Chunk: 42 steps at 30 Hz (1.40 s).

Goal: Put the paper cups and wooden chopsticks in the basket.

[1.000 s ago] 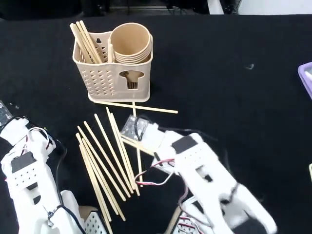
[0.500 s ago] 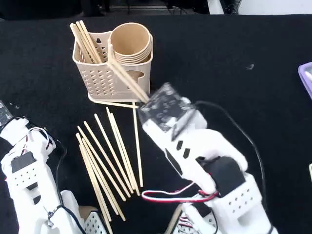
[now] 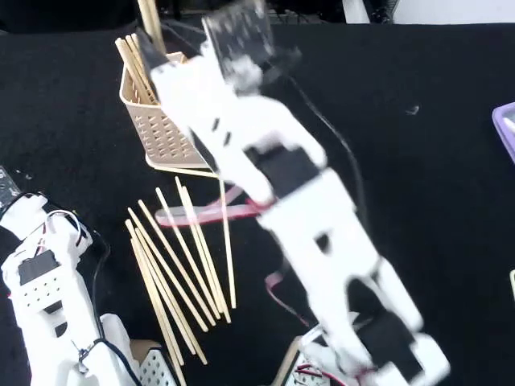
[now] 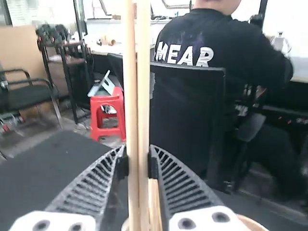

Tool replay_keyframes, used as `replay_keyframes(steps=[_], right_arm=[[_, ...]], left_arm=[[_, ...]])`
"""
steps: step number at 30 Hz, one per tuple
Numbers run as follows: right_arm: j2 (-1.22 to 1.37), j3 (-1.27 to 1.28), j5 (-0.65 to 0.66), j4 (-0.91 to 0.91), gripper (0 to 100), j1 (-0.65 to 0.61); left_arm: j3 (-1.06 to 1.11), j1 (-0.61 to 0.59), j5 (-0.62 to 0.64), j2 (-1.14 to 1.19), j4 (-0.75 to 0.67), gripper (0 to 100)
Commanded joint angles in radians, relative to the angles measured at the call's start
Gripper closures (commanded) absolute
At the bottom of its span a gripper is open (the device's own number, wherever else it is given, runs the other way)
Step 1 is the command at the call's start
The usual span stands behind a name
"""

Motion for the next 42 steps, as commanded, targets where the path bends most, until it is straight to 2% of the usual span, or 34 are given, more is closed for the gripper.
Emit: replay_keyframes(steps=[1, 5, 10, 14, 17, 21, 26, 28, 34, 40, 42], right_arm=[[0.168, -0.197, -0.074, -0.089, 98.7, 0.014], [0.346, -0.366, -0.075, -0.114, 98.7, 0.015], [0.53, -0.529, -0.075, -0.109, 98.7, 0.08], [0.622, -0.55, -0.075, -0.106, 98.7, 0.101], [0.648, -0.552, -0.075, -0.035, 98.7, 0.097], [0.648, -0.582, -0.058, 0.127, 95.9, 0.055], [0.648, -0.708, -0.012, 0.339, 75.4, 0.038], [0.648, -0.777, -0.003, 0.397, 71.1, 0.043], [0.648, -1.075, -0.005, 0.732, 77.9, 0.043], [0.656, -1.423, -0.002, 1.344, 84.6, 0.04], [0.647, -1.38, 0.032, 1.339, 86.4, 0.052]], left_arm=[[-0.012, -0.007, 0.008, -0.018, -0.014, 87], [-0.012, -0.008, 0.008, -0.018, -0.012, 87], [-0.012, -0.008, 0.008, -0.018, -0.012, 87], [-0.012, -0.008, 0.008, -0.018, -0.012, 87], [-0.013, -0.008, 0.008, -0.018, -0.012, 87], [-0.013, -0.008, 0.008, -0.018, -0.014, 87], [-0.013, -0.008, 0.008, -0.018, -0.017, 87], [-0.013, -0.008, 0.008, -0.018, -0.017, 87], [-0.012, -0.008, 0.008, -0.018, -0.018, 87], [-0.012, -0.008, 0.008, -0.018, -0.018, 87], [-0.012, -0.007, 0.008, -0.018, -0.018, 87]])
